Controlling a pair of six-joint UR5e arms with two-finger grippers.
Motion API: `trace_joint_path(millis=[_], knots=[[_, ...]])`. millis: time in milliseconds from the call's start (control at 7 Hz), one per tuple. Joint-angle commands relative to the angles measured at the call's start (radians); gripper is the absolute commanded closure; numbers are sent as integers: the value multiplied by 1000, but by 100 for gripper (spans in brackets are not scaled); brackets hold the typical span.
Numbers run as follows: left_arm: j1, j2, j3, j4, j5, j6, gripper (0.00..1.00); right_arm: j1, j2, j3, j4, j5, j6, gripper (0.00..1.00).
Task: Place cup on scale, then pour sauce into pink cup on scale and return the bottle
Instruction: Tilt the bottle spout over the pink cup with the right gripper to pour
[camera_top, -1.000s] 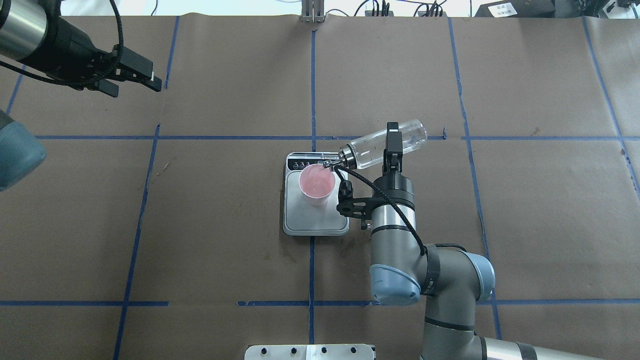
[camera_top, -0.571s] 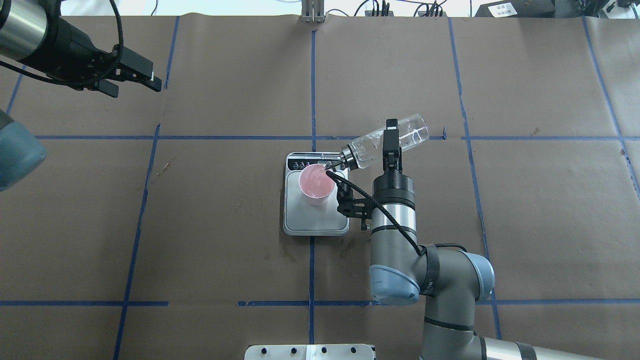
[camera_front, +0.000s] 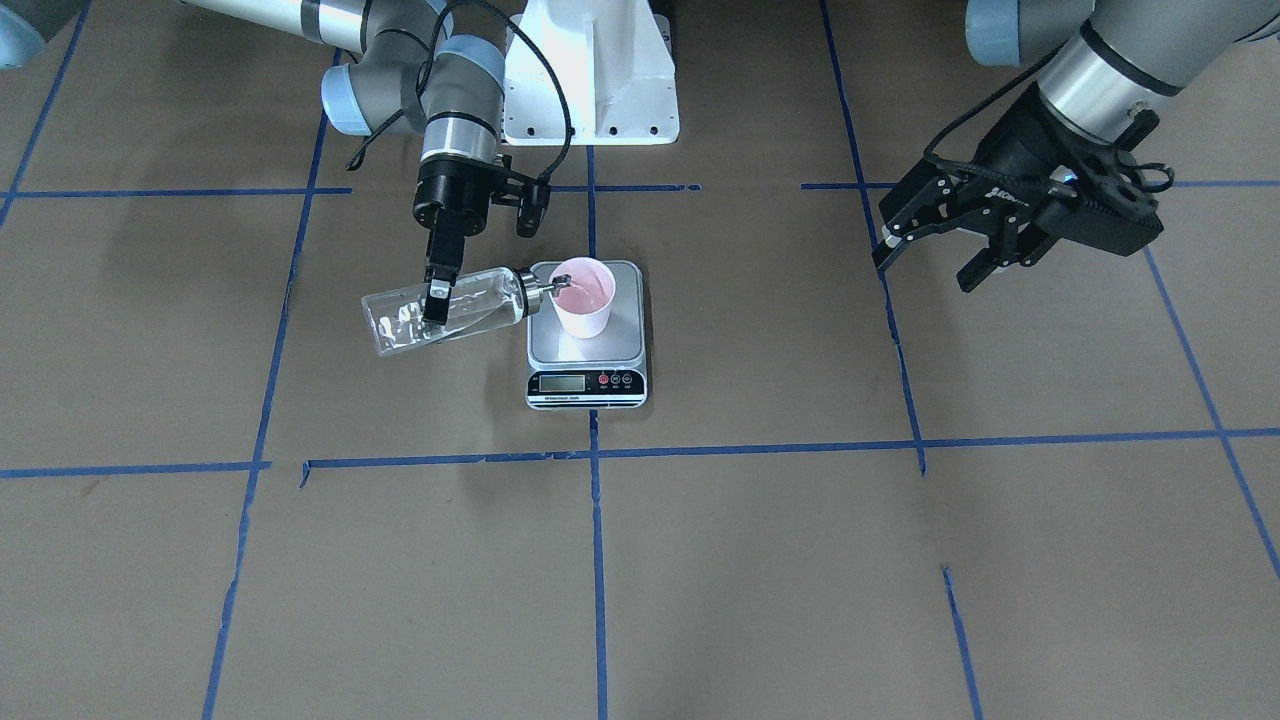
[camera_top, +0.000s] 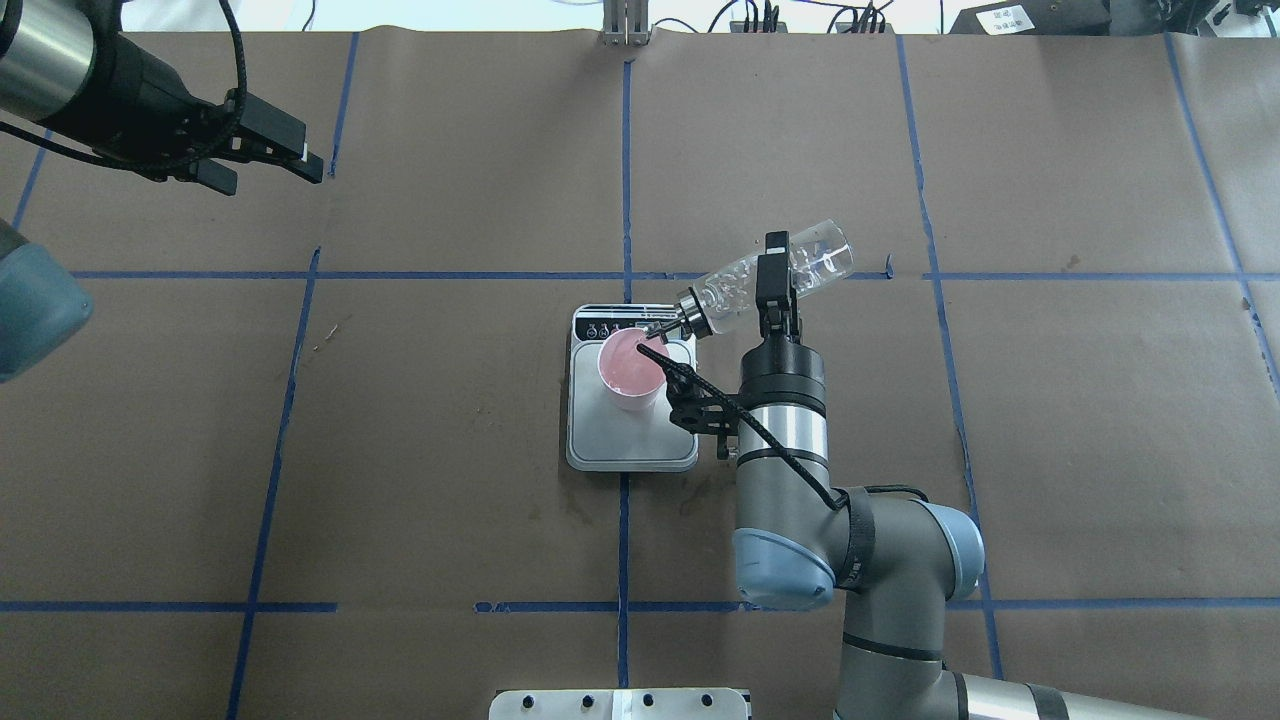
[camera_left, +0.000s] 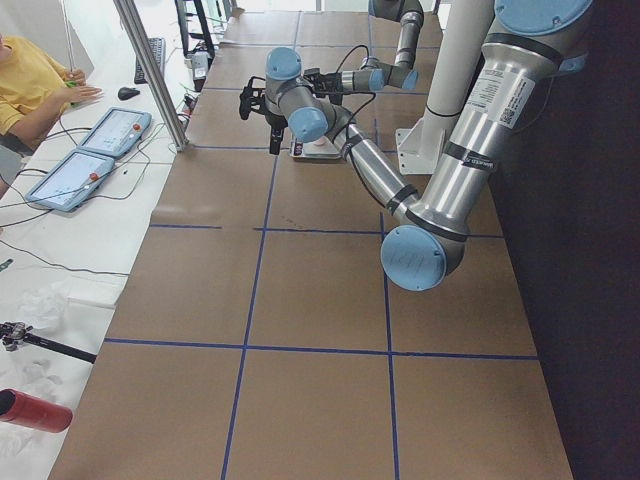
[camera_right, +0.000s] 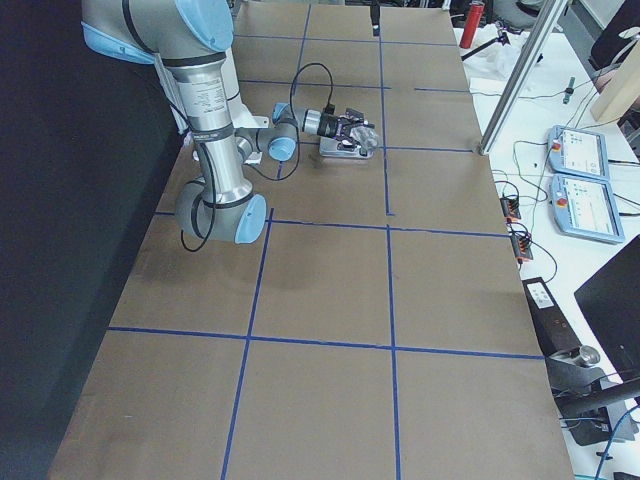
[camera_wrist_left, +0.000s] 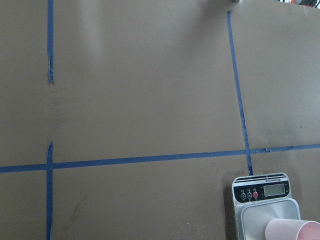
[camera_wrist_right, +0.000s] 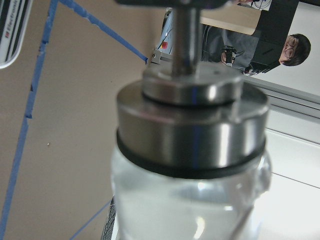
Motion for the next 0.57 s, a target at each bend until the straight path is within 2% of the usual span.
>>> trace_joint_path(millis=[0,143,429], knots=[[2,-1,0,0,0,-1,1,0,-7,-2,3,4,7,100],[2,-1,-2,0,0,-2,1,-1,-7,1,5,3,25,100],[2,-1,-3,0,0,-2,1,-7,-13,-2,3,9,200,100]])
